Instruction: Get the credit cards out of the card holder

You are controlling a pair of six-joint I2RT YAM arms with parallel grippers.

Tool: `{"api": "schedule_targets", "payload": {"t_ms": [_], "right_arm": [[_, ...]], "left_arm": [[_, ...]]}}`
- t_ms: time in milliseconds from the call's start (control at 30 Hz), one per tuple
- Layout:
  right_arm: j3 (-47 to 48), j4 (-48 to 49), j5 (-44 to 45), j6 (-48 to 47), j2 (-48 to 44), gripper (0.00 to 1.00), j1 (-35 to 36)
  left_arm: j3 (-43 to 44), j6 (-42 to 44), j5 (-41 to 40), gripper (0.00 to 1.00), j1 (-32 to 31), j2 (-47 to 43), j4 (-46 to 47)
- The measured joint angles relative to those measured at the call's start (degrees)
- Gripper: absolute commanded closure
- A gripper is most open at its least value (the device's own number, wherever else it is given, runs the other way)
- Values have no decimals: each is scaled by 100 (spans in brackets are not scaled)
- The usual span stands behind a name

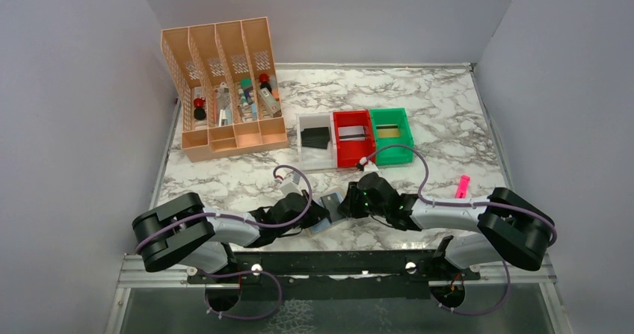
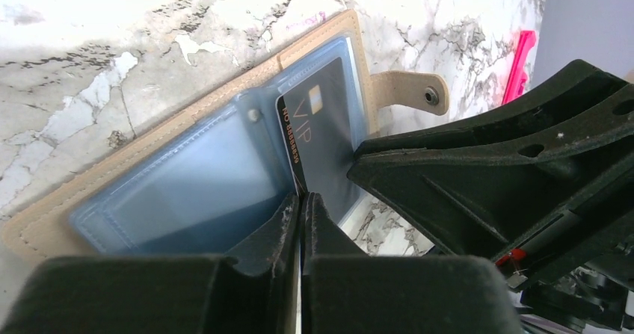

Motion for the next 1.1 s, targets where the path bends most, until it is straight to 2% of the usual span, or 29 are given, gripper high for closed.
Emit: {"api": "schedule_targets", "payload": {"t_ms": [533,800,933,1100], "right_arm": [[20,-44,7,-7,-15,72,0],[20,-90,-114,-306,-76,71,0],[17,-363,-299,-568,-339,66,0],[98,-614,-518,-938,-820,65,2]], "left_arm": [[-481,4,-63,100,0,-612,149],[-455,68,-66,99,0,-597,142],[-380,101,-63,99,0,-520,144],[-385,96,-68,99,0,-562,142]]}}
